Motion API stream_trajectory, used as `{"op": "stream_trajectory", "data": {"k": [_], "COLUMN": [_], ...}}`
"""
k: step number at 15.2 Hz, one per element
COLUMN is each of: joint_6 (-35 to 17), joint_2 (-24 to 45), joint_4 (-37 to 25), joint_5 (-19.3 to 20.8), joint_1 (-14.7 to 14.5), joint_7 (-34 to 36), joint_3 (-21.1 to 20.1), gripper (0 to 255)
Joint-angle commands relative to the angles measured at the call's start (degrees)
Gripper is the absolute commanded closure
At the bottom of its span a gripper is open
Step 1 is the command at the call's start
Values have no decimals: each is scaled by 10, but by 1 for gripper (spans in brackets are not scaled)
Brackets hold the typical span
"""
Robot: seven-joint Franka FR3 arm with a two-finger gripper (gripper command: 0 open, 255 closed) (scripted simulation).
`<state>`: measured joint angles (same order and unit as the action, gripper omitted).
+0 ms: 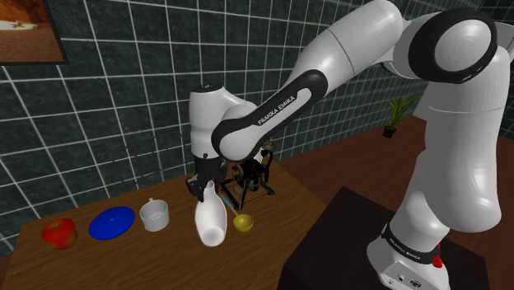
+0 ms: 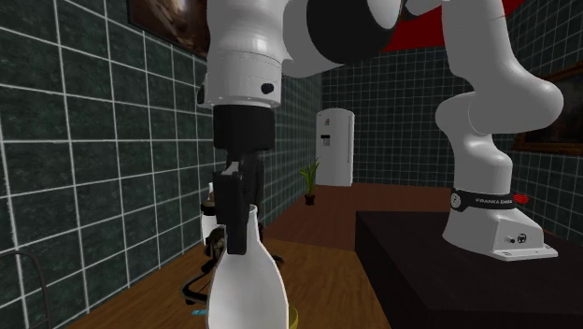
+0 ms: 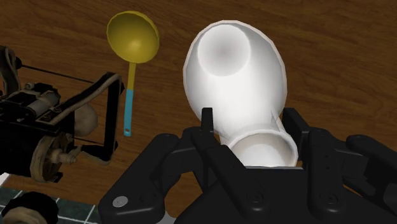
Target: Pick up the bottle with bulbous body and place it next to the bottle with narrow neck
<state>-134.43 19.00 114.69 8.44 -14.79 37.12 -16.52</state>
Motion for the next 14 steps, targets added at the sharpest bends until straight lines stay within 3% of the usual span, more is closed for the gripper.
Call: {"op": "stream_trajectory", "data": {"k": [1,14], "joint_6": [13,99], "joint_2": [-10,-63], "joint_4": [-4,-39], "joint_5": [-5,-29], "joint_1": [2,8], "joint_7": [-4,-21], "joint_3": [-2,-11], "gripper": [255,255]}}
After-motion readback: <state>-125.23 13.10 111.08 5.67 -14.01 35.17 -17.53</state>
